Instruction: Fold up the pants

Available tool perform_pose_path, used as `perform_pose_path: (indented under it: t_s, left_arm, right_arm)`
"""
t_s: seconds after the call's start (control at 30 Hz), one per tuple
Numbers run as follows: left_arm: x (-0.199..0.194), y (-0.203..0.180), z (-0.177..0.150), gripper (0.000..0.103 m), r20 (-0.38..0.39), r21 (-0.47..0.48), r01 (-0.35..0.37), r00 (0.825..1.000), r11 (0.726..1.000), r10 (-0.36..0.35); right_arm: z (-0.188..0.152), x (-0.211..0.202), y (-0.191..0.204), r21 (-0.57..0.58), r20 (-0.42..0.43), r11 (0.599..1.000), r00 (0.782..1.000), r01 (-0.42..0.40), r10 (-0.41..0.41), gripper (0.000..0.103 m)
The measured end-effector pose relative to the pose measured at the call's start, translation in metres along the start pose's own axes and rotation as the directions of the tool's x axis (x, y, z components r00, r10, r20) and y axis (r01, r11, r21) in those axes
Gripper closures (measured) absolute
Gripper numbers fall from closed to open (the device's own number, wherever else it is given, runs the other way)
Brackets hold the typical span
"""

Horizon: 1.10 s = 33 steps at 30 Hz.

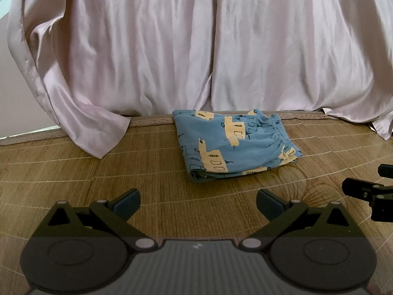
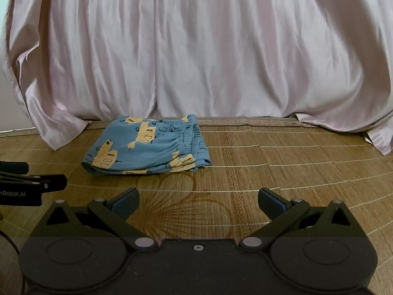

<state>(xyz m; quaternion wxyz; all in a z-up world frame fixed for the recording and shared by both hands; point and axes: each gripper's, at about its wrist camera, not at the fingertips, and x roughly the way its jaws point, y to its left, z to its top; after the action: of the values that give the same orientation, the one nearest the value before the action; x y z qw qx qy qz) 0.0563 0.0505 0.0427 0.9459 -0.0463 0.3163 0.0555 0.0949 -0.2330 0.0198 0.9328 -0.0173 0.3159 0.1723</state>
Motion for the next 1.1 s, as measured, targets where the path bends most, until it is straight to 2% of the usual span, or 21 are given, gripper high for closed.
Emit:
perform_pose_path:
  t_s: [0.73, 0.93, 1.1]
  left_arm:
    - [0.0010, -0.0005, -0.0017, 0.000, -0.004, 0.007, -0.005, 1.000, 1.000, 0.005]
    - [0.0038, -0.0015, -0.0017, 0.000, -0.030, 0.027, 0.001, 1.000, 1.000, 0.000]
    - [0.0038, -0.0026, -0.0004, 0.000, -0.036, 0.038, -0.021, 0.999, 0.999, 0.022]
  right_arm:
    - [-0.0019, 0.0006, -0.0003, 0.002, -0.005, 1.000, 1.000, 0.004, -0.004, 0.001]
    - [-0.0021, 0.0015, -0.0006, 0.004, -0.009, 1.000, 1.000, 0.006, -0.006, 0.001]
    - [-0.0021, 0.0012, -0.0008, 0.004, -0.006, 1.000, 1.000, 0.007, -0.007, 0.001]
